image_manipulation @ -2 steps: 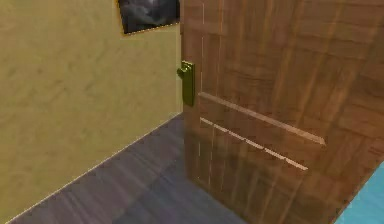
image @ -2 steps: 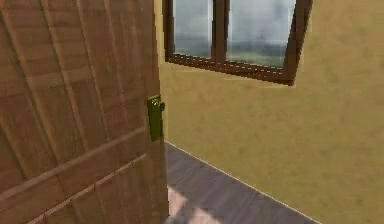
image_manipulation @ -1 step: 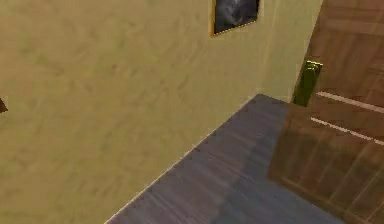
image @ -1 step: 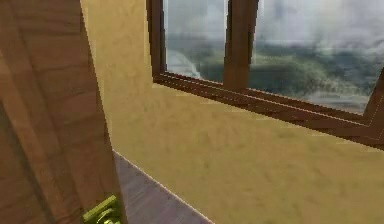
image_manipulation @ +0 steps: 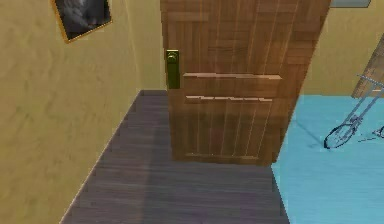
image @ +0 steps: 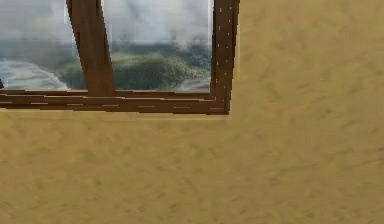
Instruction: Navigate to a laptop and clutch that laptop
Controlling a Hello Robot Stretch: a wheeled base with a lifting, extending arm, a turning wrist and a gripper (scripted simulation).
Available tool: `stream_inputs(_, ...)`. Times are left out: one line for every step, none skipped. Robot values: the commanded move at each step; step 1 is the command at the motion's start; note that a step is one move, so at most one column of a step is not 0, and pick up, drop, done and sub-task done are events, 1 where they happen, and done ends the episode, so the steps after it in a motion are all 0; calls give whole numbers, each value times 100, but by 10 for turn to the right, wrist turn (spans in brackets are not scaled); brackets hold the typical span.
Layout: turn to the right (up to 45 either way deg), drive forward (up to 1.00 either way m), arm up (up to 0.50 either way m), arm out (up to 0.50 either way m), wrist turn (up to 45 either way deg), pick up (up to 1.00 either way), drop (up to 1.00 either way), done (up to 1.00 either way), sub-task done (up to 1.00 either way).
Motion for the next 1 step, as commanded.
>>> stream_inputs(0,25,0,0,0,0,0,0,0)
